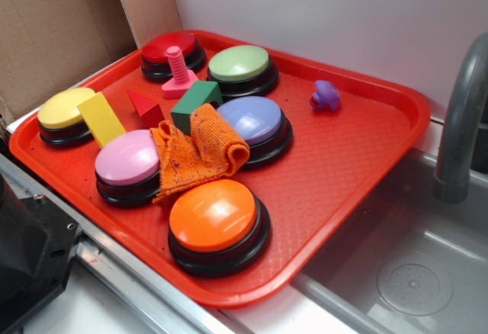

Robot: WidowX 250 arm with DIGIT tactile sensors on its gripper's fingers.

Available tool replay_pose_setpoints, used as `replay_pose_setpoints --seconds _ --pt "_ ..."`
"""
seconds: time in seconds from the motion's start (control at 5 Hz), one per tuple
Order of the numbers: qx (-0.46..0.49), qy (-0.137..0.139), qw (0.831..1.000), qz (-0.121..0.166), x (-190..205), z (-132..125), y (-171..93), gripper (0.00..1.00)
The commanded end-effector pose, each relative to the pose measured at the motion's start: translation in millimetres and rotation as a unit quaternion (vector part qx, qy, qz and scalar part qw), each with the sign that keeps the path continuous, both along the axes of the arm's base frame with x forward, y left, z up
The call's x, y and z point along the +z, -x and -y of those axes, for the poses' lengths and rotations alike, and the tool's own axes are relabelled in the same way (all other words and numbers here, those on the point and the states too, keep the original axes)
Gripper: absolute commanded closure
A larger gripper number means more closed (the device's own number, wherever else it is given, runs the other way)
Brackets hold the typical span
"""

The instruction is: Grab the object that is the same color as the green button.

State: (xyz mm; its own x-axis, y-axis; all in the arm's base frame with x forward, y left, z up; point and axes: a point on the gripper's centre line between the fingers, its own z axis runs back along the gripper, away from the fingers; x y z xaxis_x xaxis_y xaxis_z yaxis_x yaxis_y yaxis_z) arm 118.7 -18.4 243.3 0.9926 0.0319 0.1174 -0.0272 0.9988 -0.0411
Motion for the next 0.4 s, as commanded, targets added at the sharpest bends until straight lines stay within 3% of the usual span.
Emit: replay_pose_setpoints --seconds 0.0,0.2 --pt "0.000 0.000 1.000 0.000 0.0 0.0 0.0 0.00" --pt "0.063 -0.007 0.998 -0.002 -11.2 -8.9 -19.1 0.00"
